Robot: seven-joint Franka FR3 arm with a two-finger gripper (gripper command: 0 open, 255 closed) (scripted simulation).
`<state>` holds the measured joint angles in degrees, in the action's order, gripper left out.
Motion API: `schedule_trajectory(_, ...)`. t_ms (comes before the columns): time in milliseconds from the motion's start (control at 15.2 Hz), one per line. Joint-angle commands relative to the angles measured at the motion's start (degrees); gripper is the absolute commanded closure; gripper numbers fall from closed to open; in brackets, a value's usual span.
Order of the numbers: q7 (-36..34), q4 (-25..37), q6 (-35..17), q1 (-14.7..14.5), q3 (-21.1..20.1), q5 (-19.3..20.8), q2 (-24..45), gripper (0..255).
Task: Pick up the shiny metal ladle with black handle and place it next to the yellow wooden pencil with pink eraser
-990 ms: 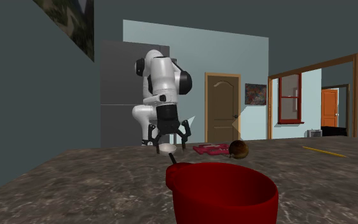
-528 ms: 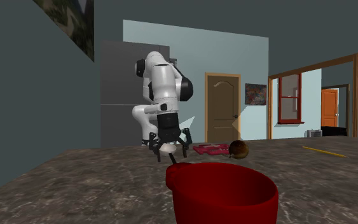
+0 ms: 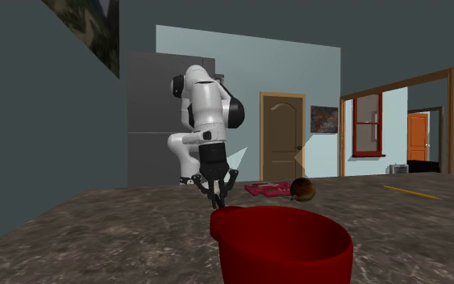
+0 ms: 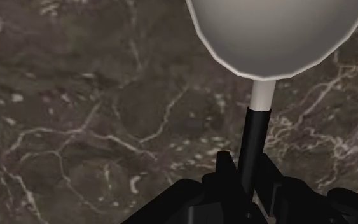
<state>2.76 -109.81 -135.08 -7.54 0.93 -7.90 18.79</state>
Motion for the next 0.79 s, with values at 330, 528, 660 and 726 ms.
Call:
schedule_trajectory(330, 0.0, 0.0, -0.1, -0.1, -0.1, 0.0, 0.2, 255)
schedule_trajectory(528, -0.2, 0.4, 1.3, -0.1, 0.0, 0.1, -0.7, 255)
schedule_trajectory(660, -0.4, 1.0, 2.6, -0.1, 0.0, 0.3, -1.5, 255)
schedule_trajectory(726, -0.5, 1.3, 3.3, -0.1, 0.0, 0.3, -1.9, 255)
